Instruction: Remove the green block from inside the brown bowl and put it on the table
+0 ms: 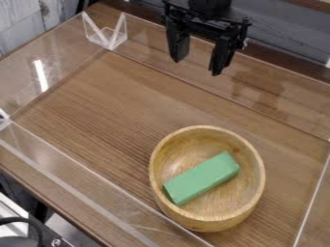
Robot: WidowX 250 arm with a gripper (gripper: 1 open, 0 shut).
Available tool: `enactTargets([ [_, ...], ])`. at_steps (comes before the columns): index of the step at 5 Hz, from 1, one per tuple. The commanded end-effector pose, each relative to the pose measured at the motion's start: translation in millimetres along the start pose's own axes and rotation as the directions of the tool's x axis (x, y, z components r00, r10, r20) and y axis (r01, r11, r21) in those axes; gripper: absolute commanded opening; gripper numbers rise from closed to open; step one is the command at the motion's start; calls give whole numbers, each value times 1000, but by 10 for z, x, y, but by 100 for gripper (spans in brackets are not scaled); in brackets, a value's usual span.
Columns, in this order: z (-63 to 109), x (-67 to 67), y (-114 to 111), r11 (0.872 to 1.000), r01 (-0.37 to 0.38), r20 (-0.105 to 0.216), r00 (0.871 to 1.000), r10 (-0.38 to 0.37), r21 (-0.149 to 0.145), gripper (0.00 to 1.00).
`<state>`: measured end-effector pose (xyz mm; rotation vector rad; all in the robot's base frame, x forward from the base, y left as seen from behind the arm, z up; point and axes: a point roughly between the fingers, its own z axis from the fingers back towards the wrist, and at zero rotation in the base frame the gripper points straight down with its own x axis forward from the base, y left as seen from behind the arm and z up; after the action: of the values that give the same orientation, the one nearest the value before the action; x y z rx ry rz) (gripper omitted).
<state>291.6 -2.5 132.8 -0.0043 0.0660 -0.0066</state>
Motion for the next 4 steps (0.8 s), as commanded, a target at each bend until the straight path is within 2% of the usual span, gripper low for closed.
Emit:
enactTargets([
  [1, -149, -162, -167, 983, 184, -26, 983, -184, 1, 100],
  [2, -380, -423, -422, 929, 370, -55, 928, -370, -2, 100],
  [3, -557, -530, -634, 901, 434, -36, 901, -433, 16, 100],
  [4, -702, -657, -807, 860, 510, -14, 860, -510, 29, 100],
])
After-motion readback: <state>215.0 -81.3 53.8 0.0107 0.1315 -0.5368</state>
